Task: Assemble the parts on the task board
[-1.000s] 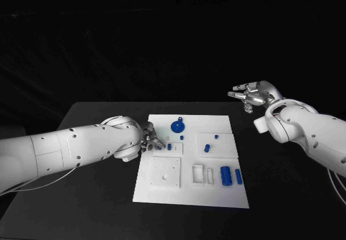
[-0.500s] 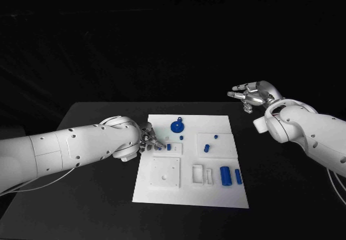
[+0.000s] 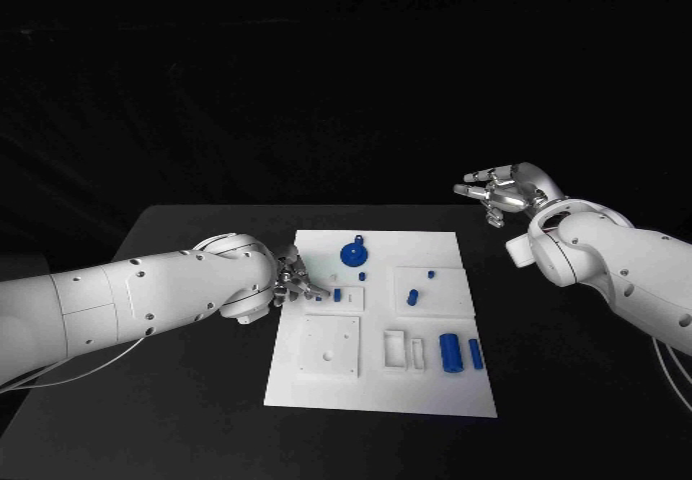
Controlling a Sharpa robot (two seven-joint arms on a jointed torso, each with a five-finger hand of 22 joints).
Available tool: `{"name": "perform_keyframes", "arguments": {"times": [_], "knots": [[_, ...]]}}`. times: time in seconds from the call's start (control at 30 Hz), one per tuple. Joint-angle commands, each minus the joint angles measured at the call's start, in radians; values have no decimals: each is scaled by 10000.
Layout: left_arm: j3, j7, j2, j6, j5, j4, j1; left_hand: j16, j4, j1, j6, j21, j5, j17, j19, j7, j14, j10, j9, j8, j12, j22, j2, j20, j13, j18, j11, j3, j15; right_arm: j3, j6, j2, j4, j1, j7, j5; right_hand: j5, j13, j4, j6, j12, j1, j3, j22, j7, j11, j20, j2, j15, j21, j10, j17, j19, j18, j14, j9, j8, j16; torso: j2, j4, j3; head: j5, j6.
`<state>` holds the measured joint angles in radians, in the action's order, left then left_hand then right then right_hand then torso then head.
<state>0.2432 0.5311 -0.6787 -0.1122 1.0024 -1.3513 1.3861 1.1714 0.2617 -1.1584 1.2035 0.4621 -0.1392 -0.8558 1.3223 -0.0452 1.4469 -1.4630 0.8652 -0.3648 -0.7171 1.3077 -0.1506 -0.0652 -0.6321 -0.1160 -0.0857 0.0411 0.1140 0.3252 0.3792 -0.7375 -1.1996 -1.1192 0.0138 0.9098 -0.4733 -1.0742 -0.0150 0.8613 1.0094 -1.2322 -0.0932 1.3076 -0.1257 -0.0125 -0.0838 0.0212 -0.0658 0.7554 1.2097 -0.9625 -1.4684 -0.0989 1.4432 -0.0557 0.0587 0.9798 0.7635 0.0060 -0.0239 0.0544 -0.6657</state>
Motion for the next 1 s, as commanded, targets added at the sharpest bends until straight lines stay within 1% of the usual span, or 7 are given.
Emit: {"name": "perform_keyframes", "arguments": {"times": [0.03, 0.17, 0.43, 0.53, 0.7, 0.87, 1.0], "knots": [[-3, -133, -36, -256, -150, -73, -3, -62, 272, 146, -1, -49, 260, 44, -11, 54, -77, -447, 3, 4, 53, 149, -212, -85, 7, 194, 19, -57, 6, 3, -86, 4, -3, 16, -68, -9, -57, -4, 48, -88, -2, 97, -4, 270, 2, -2, 16, -29, 16, 11, -74, 14, -541, -185, 22, -8, -25, -28, -1, 3, -1, -2, 6], [-6, -167, -81, -353, -224, -122, -1, -82, 322, 729, -1, -72, 886, 60, 5, 49, -79, -448, -37, 53, 74, 150, -522, -141, 1, 240, 12, -203, 22, 4, -86, 9, 1, 26, -70, -9, -58, -1, 87, -128, -3, 87, 8, 256, -1, -2, 17, -16, 17, 3, -73, 27, -540, -186, 20, -6, -27, -39, -8, 5, -6, -3, 22], [-44, -295, -169, -846, -511, -195, 2, -514, 336, 1129, -476, -210, 898, 542, -89, 177, -360, -243, -146, 377, 306, 110, -586, -395, 51, 445, 47, -790, 53, 4, -81, 7, 2, 42, -75, -9, -58, -1, 87, -128, -3, 87, 8, 256, -1, -2, 17, -16, 17, 3, -73, 27, -540, -186, 20, -6, -27, -39, -1, 7, -5, -7, 24], [-86, -364, -218, -1216, -807, -212, 19, -1319, 282, 884, -1081, -594, 803, 1361, -358, 428, -801, 197, -794, 806, 683, -104, -111, -484, 190, 667, 186, -476, -44, 4, -77, -2, 9, 45, -73, -9, -58, -1, 87, -128, -3, 87, 8, 256, -1, -2, 17, -16, 17, 3, -73, 27, -540, -186, 20, -6, -27, -39, -4, 13, -11, -18, 43], [-211, -750, -268, -1752, -1362, -243, 66, -1834, -25, 341, -1652, -1568, 626, 1917, -447, 791, -1293, 802, -3533, 895, 1343, -628, 332, -502, 665, 937, 385, -510, -181, 4, -76, -7, 22, 47, -72, -8, -58, -1, 87, -128, -3, 87, 8, 256, -1, -2, 17, -16, 17, 3, -73, 27, -540, -186, 20, -6, -27, -39, 0, -3, -21, -20, 70], [-297, -2350, -226, -2088, -2162, -279, 91, -2539, -2734, -1704, -1616, -2708, -1717, 2935, -701, 1056, -1977, 1293, -5583, 1198, 3005, -1446, 1644, -219, 2760, 948, 662, -610, -468, 4, -73, 6, 46, 48, -75, -8, -57, 2, 90, -119, -5, 77, 23, 254, 0, -2, 17, -17, 17, 12, -74, 19, -540, -186, 24, -7, -26, -29, 4, -22, -16, -57, 98], [-315, -3552, -79, -2303, -2114, -240, 97, -2366, -4088, -2563, -1032, -2622, -1616, 3115, -861, 1260, -2153, 1560, -6547, 1704, 4372, -1009, 1774, -196, 4093, 827, 825, 147, -552, 4, -53, 15, 68, 49, -91, -9, -57, 2, 90, -119, -5, 77, 23, 254, 0, -2, 17, -17, 17, 12, -74, 19, -540, -186, 24, -7, -26, -29, 3, -16, -13, -86, 129]]}}
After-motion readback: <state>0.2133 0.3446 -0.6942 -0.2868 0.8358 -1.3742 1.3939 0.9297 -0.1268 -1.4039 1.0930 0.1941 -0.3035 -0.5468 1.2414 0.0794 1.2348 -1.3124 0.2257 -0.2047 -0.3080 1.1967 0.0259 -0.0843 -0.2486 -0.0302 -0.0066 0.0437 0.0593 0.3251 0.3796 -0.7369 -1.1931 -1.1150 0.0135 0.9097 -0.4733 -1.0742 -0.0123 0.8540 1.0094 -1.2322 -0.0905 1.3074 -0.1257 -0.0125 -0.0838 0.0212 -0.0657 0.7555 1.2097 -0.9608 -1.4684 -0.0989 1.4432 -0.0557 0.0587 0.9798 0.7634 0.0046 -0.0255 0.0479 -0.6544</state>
